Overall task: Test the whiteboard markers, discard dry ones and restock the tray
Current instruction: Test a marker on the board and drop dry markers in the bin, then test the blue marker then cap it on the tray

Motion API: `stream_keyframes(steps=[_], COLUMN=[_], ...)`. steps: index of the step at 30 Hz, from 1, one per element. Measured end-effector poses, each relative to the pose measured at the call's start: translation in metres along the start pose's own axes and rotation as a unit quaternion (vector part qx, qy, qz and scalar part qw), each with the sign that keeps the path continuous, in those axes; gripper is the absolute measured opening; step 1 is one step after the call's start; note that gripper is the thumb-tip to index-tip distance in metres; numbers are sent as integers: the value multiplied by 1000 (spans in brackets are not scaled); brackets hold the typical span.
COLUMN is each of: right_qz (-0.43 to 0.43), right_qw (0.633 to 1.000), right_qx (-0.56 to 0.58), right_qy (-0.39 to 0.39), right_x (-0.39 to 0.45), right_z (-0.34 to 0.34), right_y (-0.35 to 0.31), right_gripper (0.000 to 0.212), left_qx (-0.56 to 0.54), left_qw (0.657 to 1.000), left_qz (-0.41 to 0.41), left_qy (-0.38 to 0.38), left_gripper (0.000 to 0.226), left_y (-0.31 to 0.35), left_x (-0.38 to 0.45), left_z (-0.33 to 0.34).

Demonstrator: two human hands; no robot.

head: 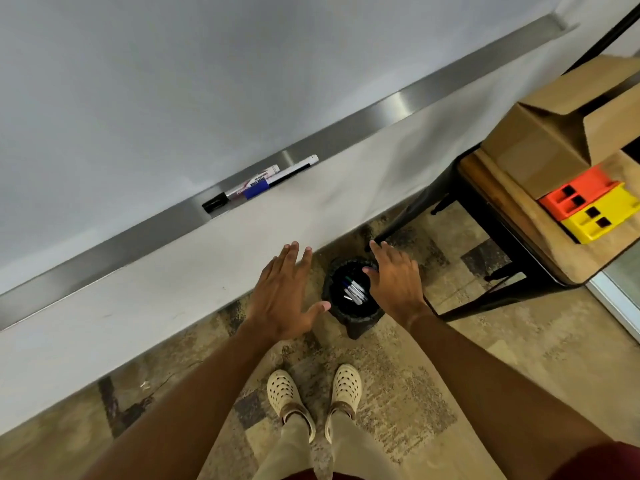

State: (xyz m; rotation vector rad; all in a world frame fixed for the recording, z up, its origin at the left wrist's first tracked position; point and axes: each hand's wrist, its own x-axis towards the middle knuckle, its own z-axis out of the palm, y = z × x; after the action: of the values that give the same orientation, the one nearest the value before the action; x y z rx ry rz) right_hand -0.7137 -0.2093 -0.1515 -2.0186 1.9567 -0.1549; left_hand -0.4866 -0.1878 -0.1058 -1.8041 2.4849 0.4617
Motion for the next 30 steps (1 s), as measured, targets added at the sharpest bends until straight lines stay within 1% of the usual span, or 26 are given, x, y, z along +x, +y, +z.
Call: stream_keyframes(steps=[7, 10, 12, 14, 17, 21, 25, 30], right_qz=[-77, -120, -147, -163, -186, -207, -225, -223], right_qw=[992, 982, 976, 975, 974, 971, 969, 972], right_qx=[49, 43, 28, -1, -47, -90, -95, -66], right_qy=[91, 143, 157, 150, 116, 75, 41, 39], right_x=[39, 60, 76, 91, 112, 129, 138, 138], right_z=[-40, -56, -64, -70, -77, -85, -93, -101], right_y=[-66, -94, -112, -124, -135, -139, -141, -142], right_gripper=[48, 47, 47, 48, 49, 41, 32, 23], left_qx=[-9, -3, -2, -1, 2, -6, -12, -15], left_qw=[998, 997, 996, 995, 995, 993, 993, 992], left_qz=[-28, -46, -56, -65, -74, -87, -96, -99], left_qy=[47, 61, 69, 72, 73, 76, 73, 74], left_gripper=[94, 92, 91, 91, 91, 91, 91, 90], left_y=[-25, -37, -45, -51, -60, -71, -80, -85], left_x=[-3, -9, -15, -21, -31, -45, -54, -58], left_z=[-29, -38, -43, -48, -54, -57, -60, -64])
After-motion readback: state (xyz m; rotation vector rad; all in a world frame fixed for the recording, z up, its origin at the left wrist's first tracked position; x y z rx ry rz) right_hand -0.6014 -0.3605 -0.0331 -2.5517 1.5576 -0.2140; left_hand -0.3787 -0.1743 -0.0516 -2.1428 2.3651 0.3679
